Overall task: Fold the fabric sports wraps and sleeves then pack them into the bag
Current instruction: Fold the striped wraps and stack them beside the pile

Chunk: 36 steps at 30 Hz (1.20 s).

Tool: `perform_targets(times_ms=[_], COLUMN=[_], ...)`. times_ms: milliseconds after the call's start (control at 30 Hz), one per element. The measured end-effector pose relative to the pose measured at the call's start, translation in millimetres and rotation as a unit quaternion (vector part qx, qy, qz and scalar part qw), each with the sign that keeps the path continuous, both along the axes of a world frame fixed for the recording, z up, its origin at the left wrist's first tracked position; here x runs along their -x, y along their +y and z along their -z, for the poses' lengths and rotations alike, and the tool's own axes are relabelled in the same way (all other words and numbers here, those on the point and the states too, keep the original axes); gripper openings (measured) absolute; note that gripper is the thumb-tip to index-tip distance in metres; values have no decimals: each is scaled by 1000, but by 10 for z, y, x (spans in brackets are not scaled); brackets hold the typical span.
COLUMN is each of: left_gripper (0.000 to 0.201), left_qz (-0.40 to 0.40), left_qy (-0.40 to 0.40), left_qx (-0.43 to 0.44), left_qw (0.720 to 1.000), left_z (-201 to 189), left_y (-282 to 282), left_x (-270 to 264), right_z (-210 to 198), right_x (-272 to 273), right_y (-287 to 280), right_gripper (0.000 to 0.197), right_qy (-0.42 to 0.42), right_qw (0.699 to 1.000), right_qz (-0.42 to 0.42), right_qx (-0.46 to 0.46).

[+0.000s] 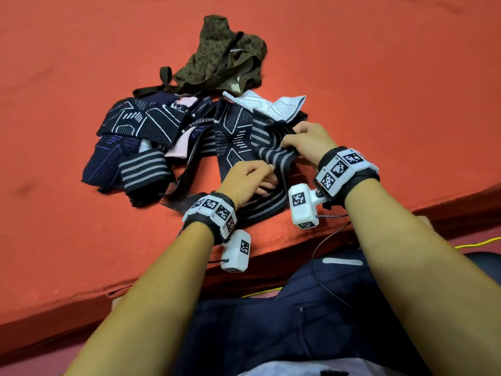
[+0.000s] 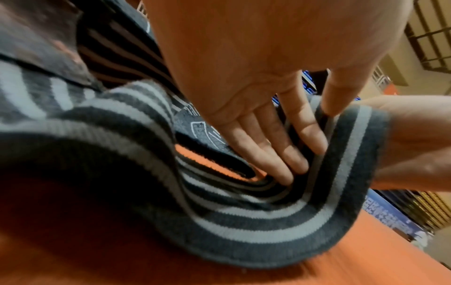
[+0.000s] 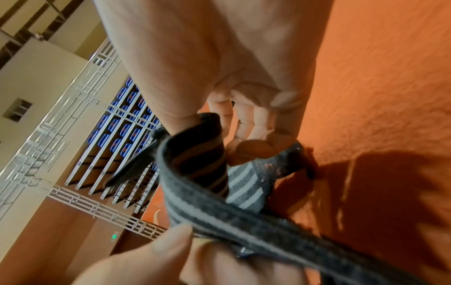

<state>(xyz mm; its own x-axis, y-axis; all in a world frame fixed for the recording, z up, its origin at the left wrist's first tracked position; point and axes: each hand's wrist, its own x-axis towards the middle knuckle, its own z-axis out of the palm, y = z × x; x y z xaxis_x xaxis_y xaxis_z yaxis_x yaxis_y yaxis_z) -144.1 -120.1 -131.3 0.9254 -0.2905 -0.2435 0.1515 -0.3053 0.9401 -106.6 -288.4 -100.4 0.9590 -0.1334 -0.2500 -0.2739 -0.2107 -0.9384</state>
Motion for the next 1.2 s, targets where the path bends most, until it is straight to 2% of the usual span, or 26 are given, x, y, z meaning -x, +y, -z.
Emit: perform_targets(times_ms=[133,267,467,600,733,800,867,933,1033,1133,1200], left_gripper=[26,23,14,10,28,37,29,26,19,29,31], left_qz=[-30,-45,-31,-25,-33,-19,5,3,-38,-38,-49], left_qy=[-53,-61,-49,1,74,47,-1,-14,21,42,57], left_qx=[-10,24,-19,-7,15,-37,-108,-137,-97,17,52], left_qw=[998,997,998,1000,997,998,994,990,994,998,996], left_z=[14,15,74,69,24,48,97,145,125,35,-17], left_y=[36,32,-20,-94,-150,-152,-113,-50,123,302,362], left_x=[-29,-57,-100,-78,-67,-67,-55,-58,-8,55,68], right_z=[31,42,33,70,39,30,63,150,311,435,484], right_x=[2,4,20,70,98,119,156,209,319,430,469], right_y=[5,22,104,172,174,173,188,202,209,256,289], right_gripper=[24,24,26,23,25,26,28,31,30,27,25], right_qy=[-8,-19,-32,-38,-58,-61,-63,-71,-69,-69,-71], right_qw=[1000,999,999,999,998,998,996,991,974,959,947], right_qz=[-1,11,11,4,-9,-25,-51,-84,-135,-187,-212], right_qx=[16,38,36,-1,-7,5,22,80,168,201,230])
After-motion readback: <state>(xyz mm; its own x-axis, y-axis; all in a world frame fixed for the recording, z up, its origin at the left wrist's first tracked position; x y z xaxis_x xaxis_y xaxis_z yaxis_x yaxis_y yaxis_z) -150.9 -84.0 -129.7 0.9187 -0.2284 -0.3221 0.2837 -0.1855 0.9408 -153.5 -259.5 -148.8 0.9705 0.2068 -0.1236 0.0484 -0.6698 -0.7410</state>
